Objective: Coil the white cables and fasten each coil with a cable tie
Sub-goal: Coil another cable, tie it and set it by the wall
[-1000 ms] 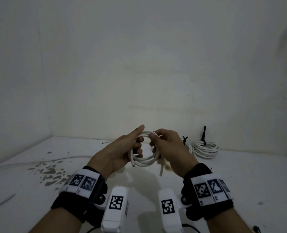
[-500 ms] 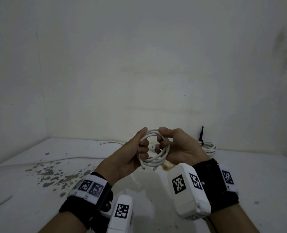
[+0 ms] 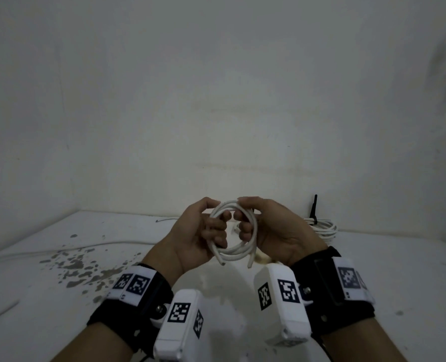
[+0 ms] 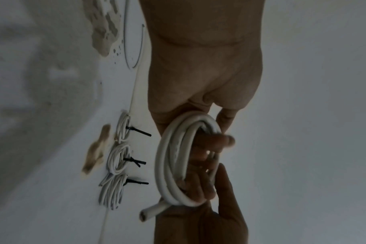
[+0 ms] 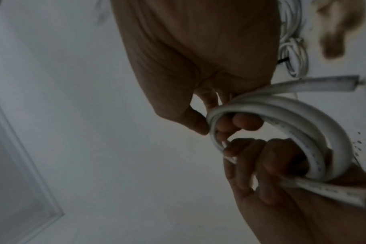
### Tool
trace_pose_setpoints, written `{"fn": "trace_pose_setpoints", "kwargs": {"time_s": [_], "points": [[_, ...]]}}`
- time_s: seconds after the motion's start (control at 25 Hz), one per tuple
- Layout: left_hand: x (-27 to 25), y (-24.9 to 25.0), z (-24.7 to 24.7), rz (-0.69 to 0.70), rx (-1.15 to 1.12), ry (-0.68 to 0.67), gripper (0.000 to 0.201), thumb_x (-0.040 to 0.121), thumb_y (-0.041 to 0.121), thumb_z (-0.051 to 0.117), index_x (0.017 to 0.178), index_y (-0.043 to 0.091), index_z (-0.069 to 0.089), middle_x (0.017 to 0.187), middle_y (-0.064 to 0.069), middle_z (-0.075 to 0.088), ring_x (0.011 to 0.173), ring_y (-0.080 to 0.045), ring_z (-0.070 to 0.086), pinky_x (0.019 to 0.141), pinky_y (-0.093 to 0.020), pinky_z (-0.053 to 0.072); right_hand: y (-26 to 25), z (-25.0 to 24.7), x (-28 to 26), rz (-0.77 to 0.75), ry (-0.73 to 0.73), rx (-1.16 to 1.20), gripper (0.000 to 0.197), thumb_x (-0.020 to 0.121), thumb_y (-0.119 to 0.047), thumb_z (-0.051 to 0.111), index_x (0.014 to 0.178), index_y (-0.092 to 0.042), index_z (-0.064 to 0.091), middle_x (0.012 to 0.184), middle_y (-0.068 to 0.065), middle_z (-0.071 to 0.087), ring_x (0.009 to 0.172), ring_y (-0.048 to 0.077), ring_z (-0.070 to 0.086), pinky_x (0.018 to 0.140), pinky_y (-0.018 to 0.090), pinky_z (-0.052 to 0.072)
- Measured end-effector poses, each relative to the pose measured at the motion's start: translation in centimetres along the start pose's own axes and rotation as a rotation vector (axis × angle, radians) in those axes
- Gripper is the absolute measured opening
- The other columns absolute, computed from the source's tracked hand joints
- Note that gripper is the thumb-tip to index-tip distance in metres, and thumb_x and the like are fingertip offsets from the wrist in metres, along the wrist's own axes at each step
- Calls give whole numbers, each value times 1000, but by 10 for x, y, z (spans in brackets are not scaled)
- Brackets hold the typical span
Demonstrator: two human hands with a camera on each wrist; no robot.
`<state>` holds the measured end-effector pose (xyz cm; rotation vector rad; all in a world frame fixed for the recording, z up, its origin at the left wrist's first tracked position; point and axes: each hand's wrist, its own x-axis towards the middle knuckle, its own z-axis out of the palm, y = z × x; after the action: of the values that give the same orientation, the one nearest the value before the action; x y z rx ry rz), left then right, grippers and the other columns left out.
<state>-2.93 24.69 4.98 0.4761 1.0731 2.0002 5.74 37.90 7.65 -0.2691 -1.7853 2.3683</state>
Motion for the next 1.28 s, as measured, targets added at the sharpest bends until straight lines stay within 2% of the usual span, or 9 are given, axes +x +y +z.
{"fn": "trace_pose_setpoints", "kwargs": {"time_s": [0.08, 0.2, 0.28, 0.48, 0.68, 0.84, 1.04, 1.16, 1.28], "points": [[-3, -1, -1, -55, 78, -10, 34, 88, 33, 51, 62, 12, 54, 40, 10, 21, 31, -7, 18, 37, -19, 27, 5, 1, 0, 85, -94, -24, 31, 100, -27, 52, 77, -8, 57, 55, 1, 50, 37, 12, 39, 42, 24, 35], [-8, -2, 3, -67, 206, 39, 46, 88, 49, 60, 58, 18, 43, 41, 10, 17, 34, -7, 15, 38, -19, 22, 2, 0, -5, 129, -161, -3, 39, 100, -36, 51, 72, -10, 57, 51, -1, 47, 35, 10, 35, 42, 24, 34], [-9, -5, 9, -50, 184, 53, 49, 85, 50, 63, 56, 20, 37, 42, 10, 17, 33, -6, 16, 36, -19, 25, -2, 2, -5, 106, -128, 16, 38, 101, -30, 49, 67, -13, 52, 47, -4, 43, 36, 9, 30, 41, 22, 31], [-10, -12, 20, -63, 74, 1, 52, 80, 49, 64, 51, 23, 30, 36, 11, 18, 27, -7, 21, 36, -19, 31, -14, 2, -5, 135, 12, 263, 35, 100, -17, 48, 65, -14, 41, 46, -6, 34, 28, 6, 21, 30, 17, 21], [-10, -16, 19, -97, 52, -62, 55, 83, 50, 61, 48, 22, 30, 35, 9, 17, 28, -7, 21, 38, -21, 32, -13, -1, -7, 139, 29, 286, 32, 94, -15, 50, 64, -16, 38, 46, -5, 31, 29, 7, 18, 32, 17, 17], [-9, -5, 18, -6, 84, 48, 56, 89, 47, 60, 50, 22, 28, 38, 9, 16, 30, -7, 16, 35, -20, 27, -12, -1, -8, 108, -66, 269, 18, 87, -23, 56, 76, -13, 45, 57, -1, 40, 36, 11, 26, 41, 22, 24], [-6, 8, 15, 38, 76, 270, 54, 90, 42, 63, 50, 20, 35, 38, 10, 19, 28, -6, 16, 34, -15, 22, 1, 6, 1, 76, -37, 122, 12, 97, -20, 49, 89, -12, 47, 57, 3, 44, 40, 12, 31, 41, 24, 33], [-4, 4, 14, 34, 61, 318, 55, 89, 43, 65, 48, 19, 37, 37, 10, 20, 27, -6, 16, 33, -15, 23, 4, 7, 3, 64, 0, 40, 15, 100, -22, 49, 90, -12, 47, 57, 4, 44, 40, 13, 32, 41, 24, 34], [-2, -2, 17, 40, 139, 314, 53, 89, 44, 64, 51, 21, 36, 41, 9, 19, 30, -8, 18, 35, -18, 27, 2, 5, 4, 37, 38, 16, 14, 99, -22, 50, 90, -12, 47, 54, 3, 42, 37, 13, 30, 38, 22, 30]]}}
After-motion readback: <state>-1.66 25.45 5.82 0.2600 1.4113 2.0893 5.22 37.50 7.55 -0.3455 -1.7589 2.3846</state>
